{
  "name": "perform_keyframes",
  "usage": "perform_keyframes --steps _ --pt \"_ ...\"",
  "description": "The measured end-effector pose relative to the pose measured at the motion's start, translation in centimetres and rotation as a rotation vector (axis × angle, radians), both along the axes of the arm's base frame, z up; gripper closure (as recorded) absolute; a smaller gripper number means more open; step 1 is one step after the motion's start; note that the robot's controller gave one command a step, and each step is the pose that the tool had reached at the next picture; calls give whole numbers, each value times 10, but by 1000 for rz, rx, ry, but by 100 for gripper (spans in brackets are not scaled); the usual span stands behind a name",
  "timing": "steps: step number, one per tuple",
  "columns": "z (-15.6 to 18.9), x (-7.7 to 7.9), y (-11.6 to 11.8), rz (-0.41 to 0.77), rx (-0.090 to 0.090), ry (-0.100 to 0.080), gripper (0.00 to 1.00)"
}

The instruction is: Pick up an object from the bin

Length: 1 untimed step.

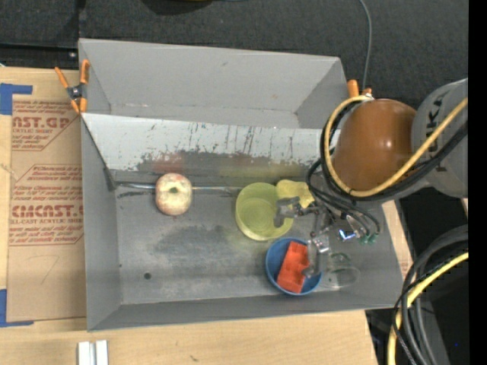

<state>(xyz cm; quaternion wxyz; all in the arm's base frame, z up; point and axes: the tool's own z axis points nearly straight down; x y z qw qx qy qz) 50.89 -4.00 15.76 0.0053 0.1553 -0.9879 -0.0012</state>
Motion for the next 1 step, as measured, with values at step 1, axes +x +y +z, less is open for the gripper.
perform_keyframes --steps 1 --pt "2 -1 17 -291 0 -13 0"
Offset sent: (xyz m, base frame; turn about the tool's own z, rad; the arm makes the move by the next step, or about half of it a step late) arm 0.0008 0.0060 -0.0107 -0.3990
